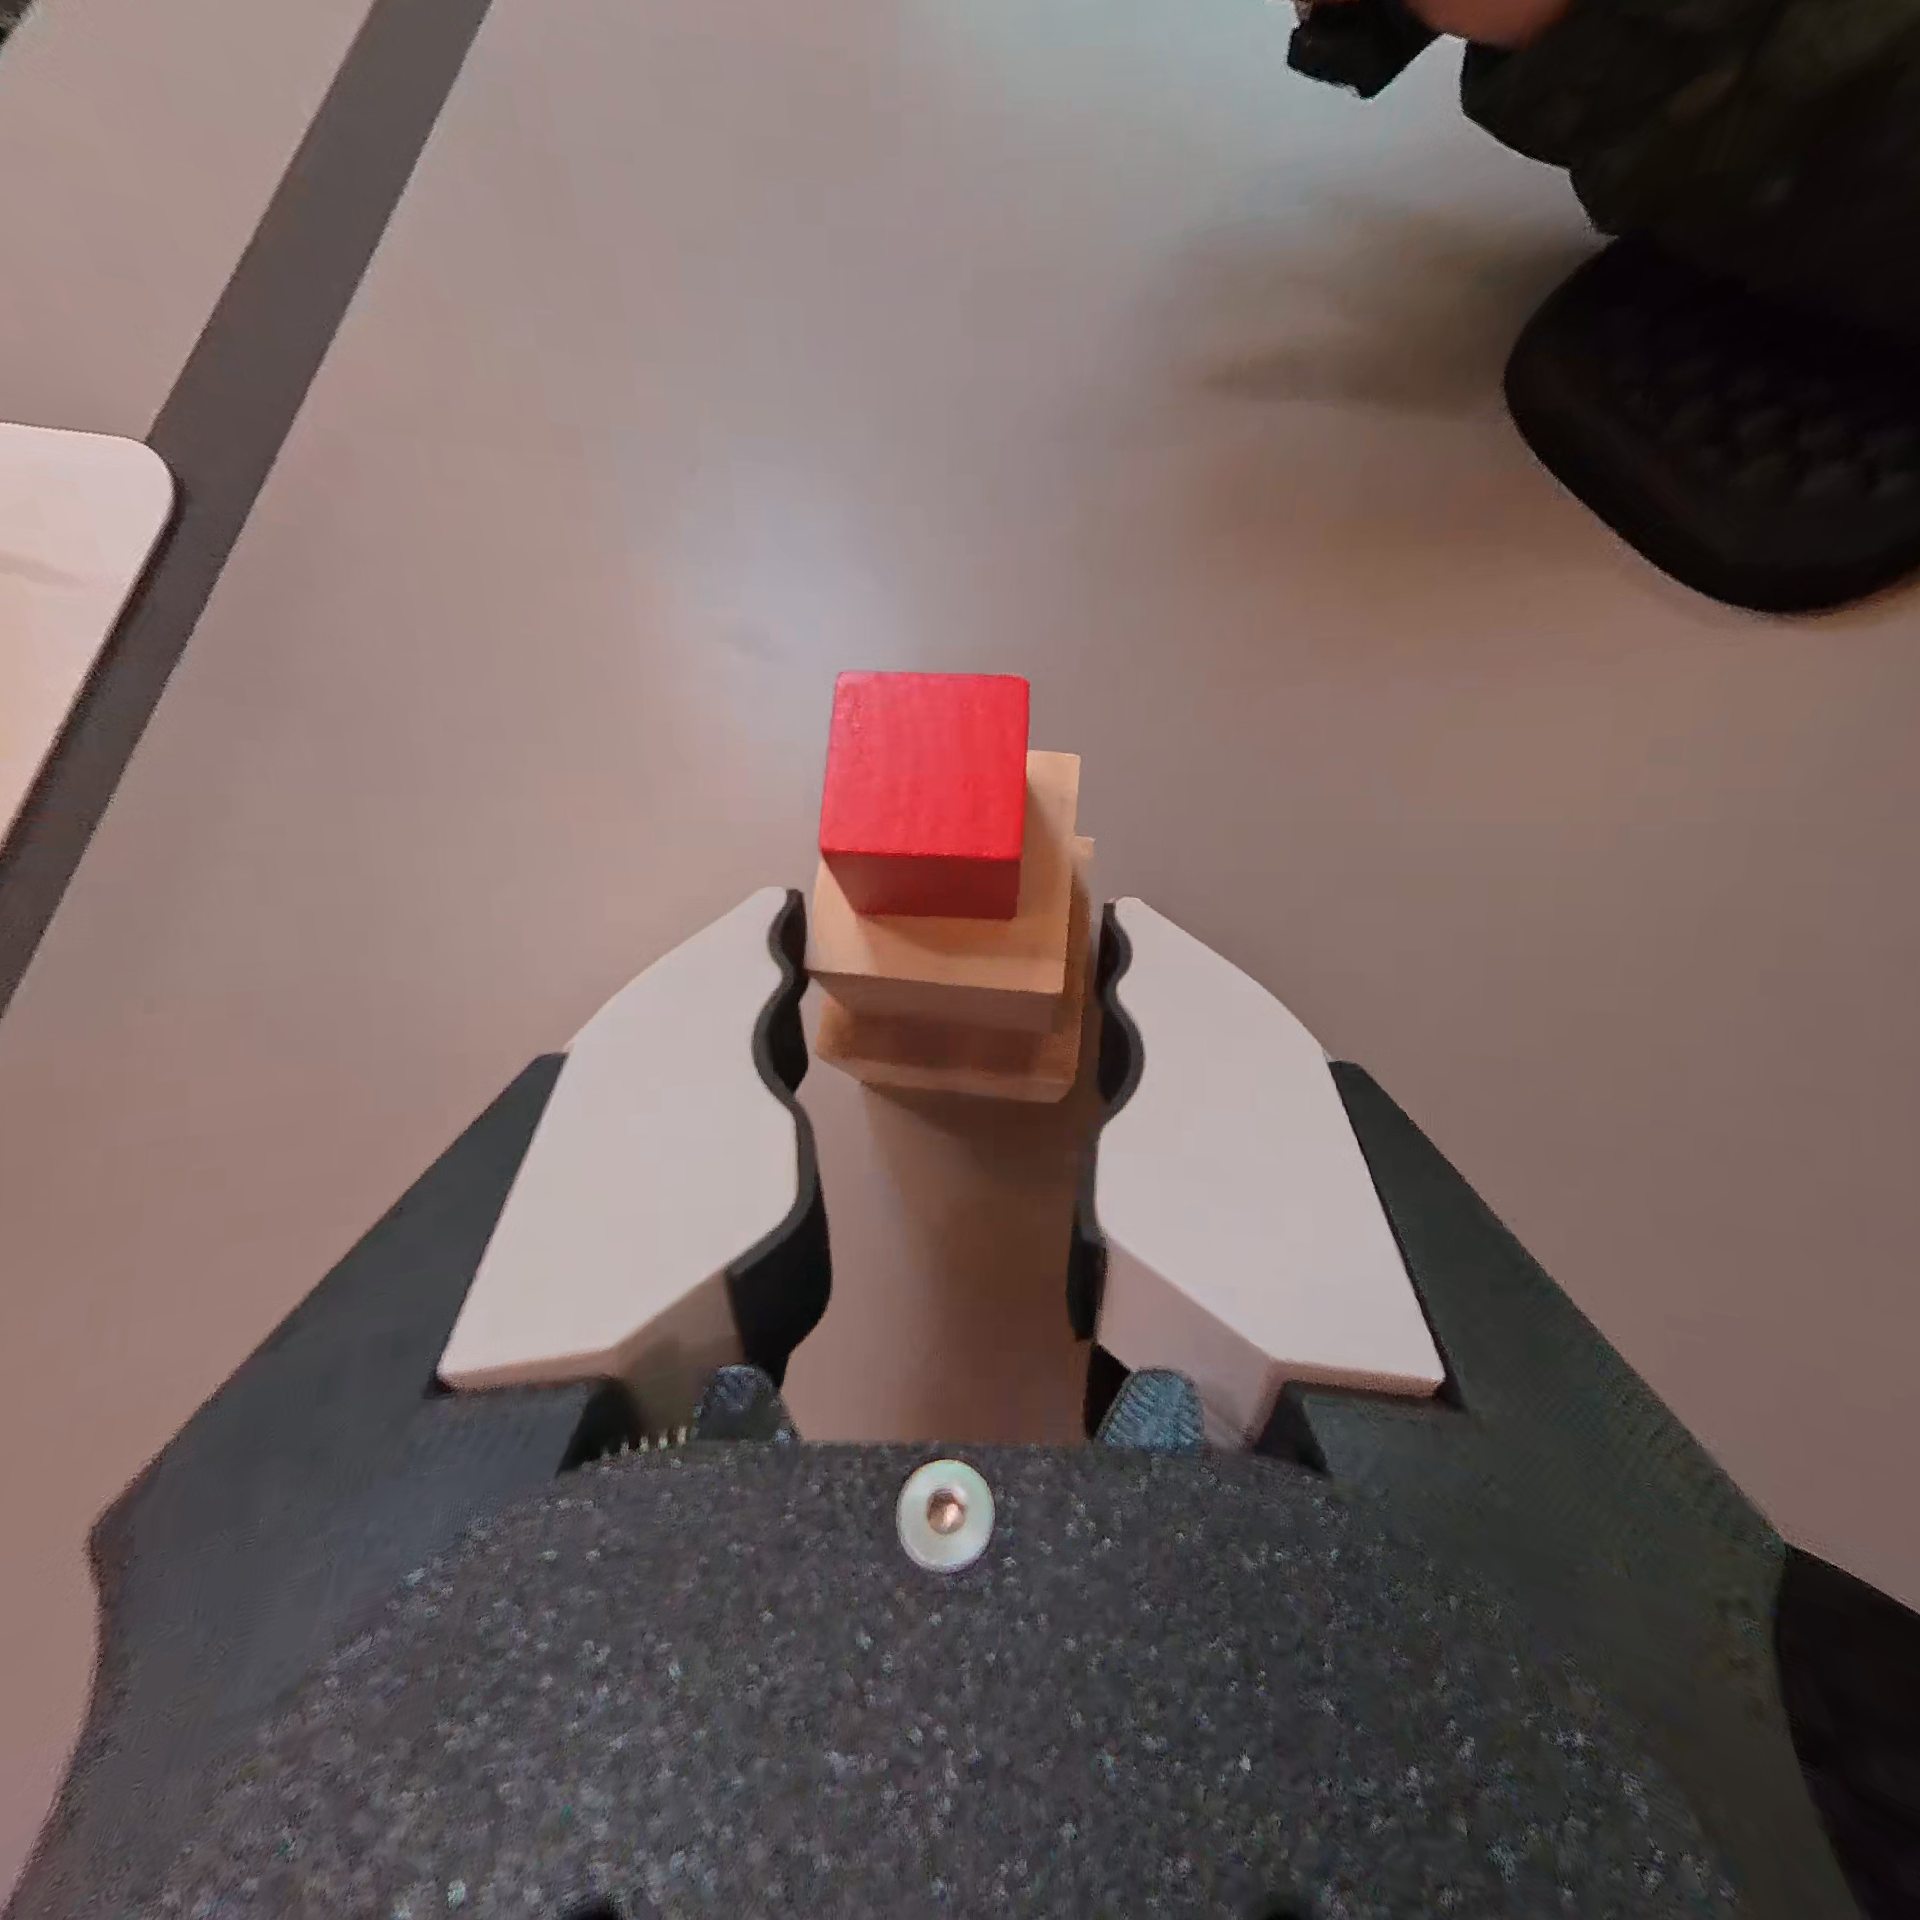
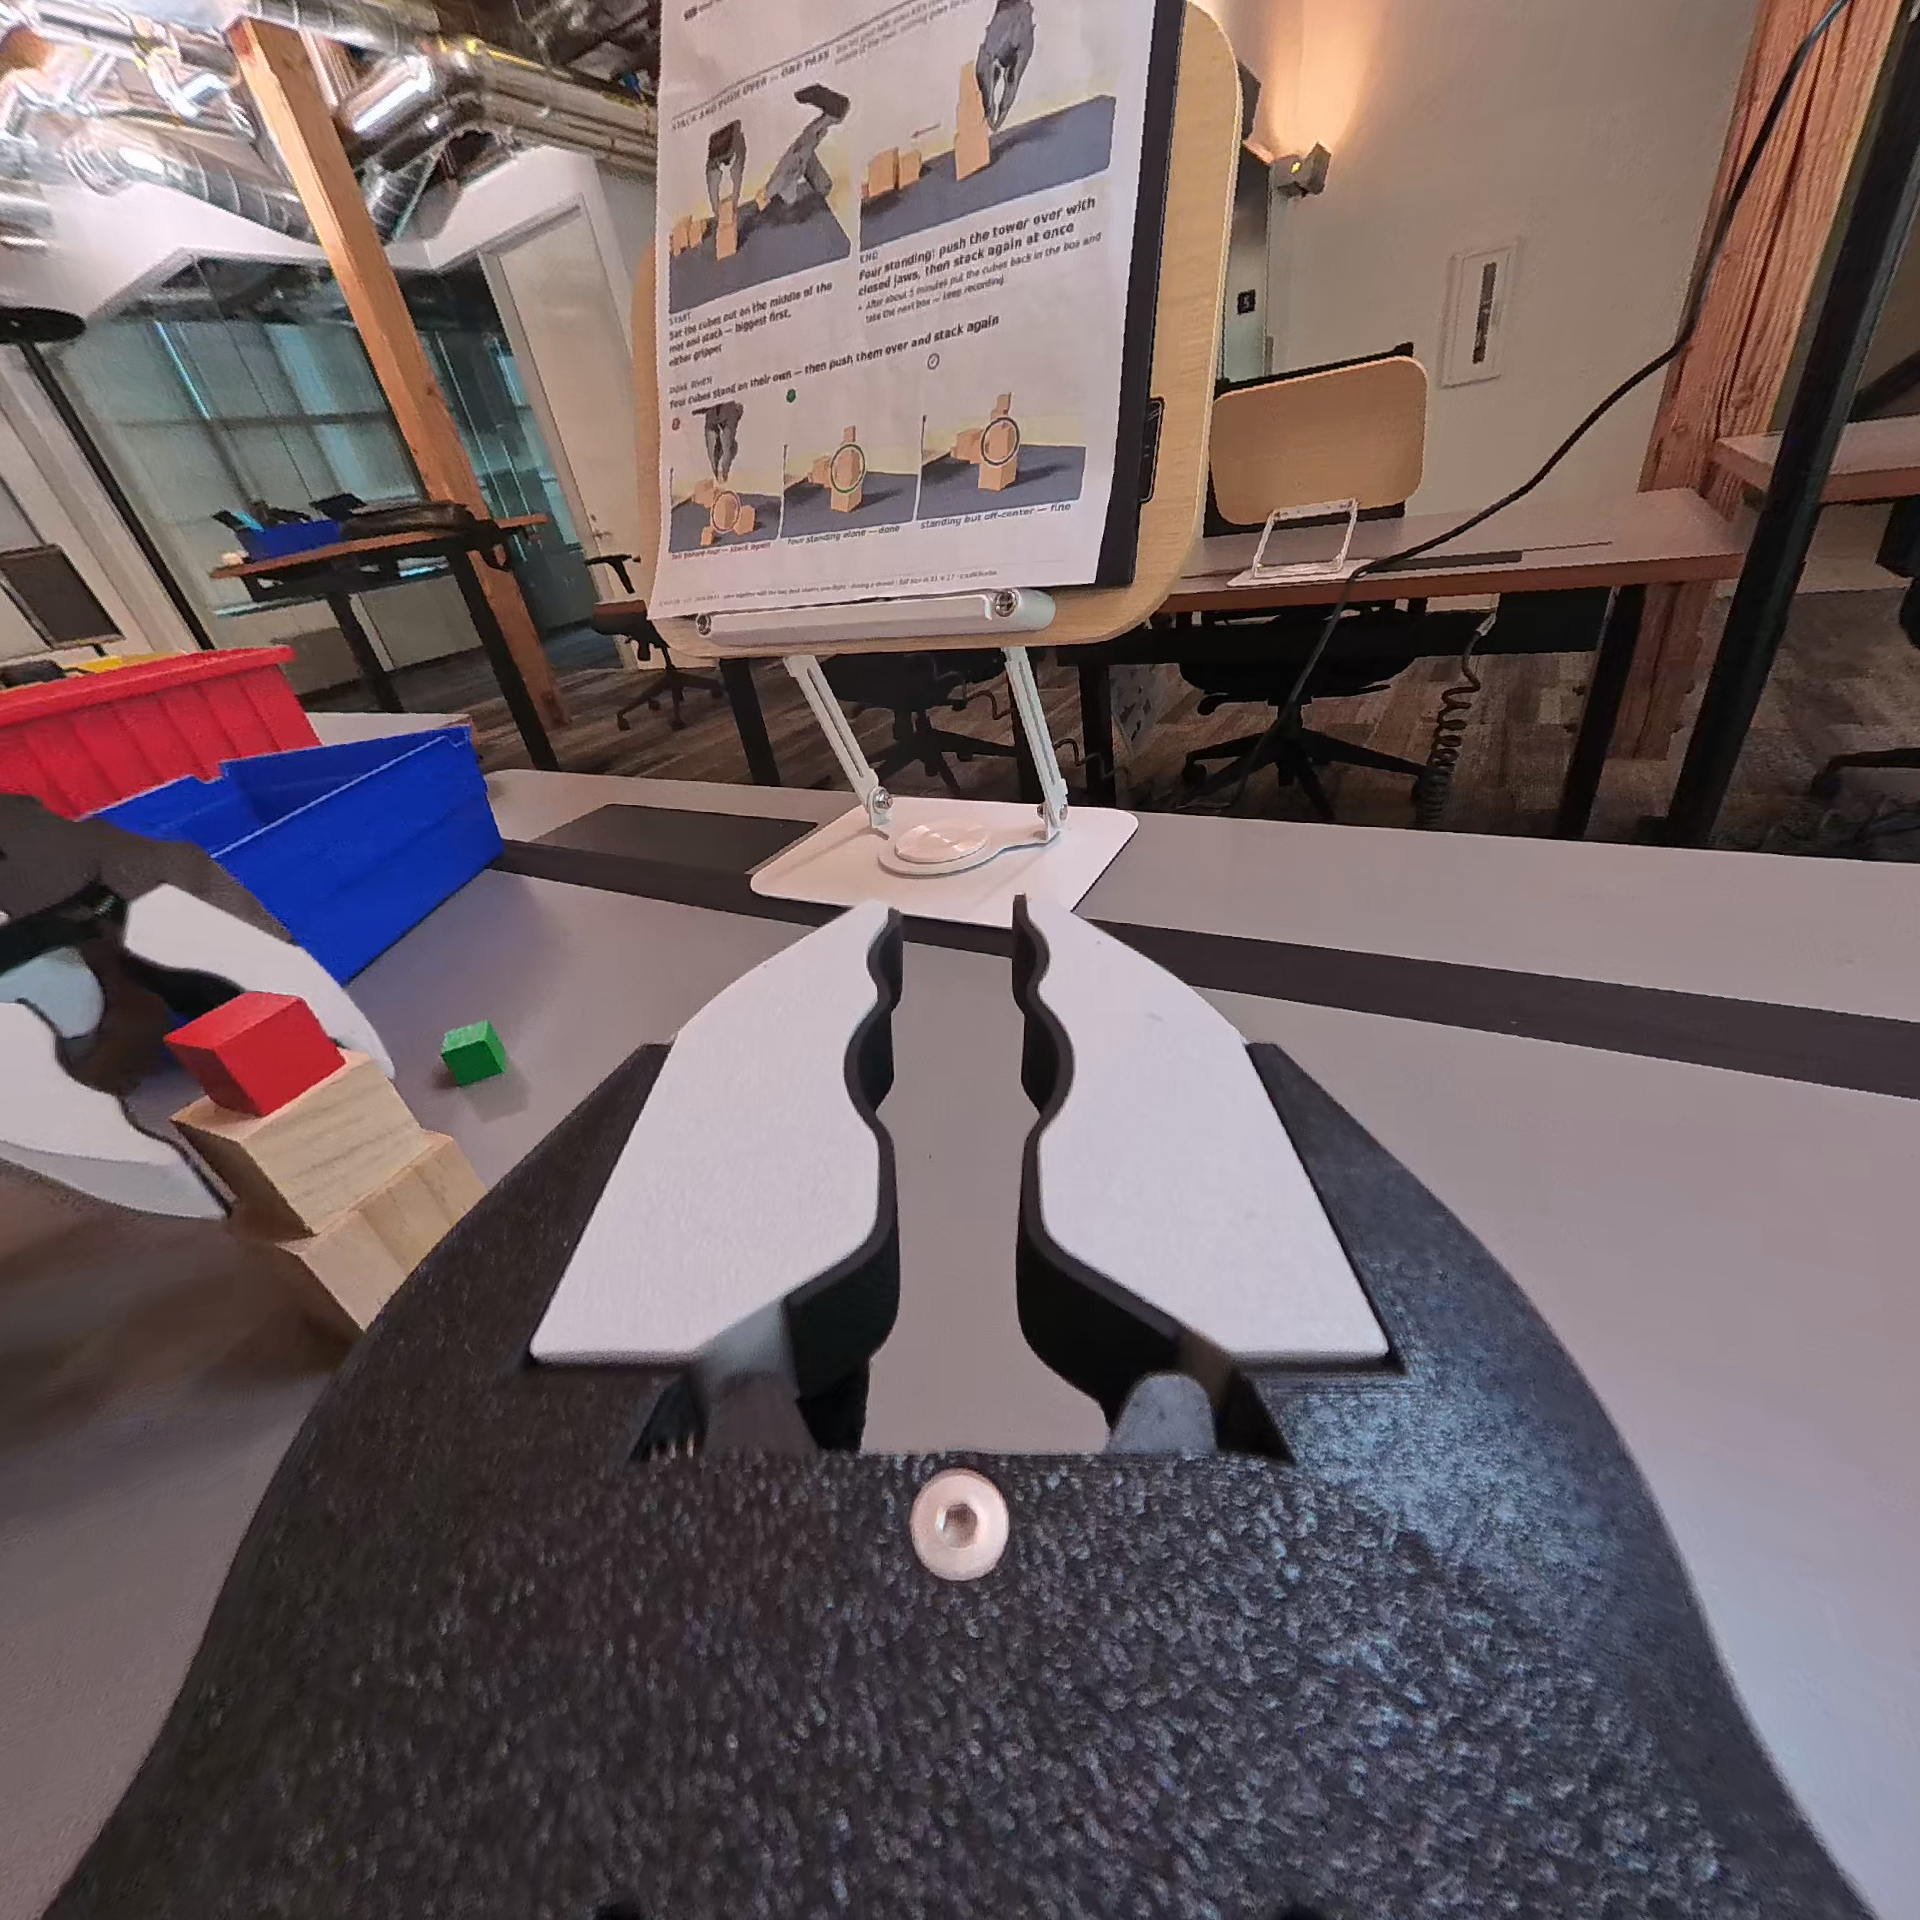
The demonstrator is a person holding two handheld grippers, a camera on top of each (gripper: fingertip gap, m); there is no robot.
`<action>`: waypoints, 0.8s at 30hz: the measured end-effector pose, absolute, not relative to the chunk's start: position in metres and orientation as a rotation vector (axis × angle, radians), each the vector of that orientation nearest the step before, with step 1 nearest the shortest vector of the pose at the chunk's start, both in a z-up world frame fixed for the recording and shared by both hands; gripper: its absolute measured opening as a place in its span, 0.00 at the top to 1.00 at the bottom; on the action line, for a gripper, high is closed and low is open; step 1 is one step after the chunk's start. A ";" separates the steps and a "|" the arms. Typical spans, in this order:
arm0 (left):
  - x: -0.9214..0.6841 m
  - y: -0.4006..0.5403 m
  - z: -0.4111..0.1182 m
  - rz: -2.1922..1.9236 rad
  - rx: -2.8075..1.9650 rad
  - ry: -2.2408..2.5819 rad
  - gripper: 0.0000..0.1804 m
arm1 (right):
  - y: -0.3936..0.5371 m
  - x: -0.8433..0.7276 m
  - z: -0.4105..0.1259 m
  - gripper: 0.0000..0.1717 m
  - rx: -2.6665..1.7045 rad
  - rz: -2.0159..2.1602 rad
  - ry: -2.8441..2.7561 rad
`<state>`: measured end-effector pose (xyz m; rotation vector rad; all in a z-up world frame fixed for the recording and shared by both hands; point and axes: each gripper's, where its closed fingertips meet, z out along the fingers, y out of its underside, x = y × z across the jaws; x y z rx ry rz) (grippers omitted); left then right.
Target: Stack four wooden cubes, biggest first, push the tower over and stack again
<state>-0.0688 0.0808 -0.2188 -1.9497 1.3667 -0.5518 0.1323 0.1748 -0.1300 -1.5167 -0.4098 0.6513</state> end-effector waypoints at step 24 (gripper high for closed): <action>-0.070 0.079 -0.219 -0.590 -1.931 1.392 0.75 | 0.176 0.130 -0.134 0.88 -1.529 0.644 -0.418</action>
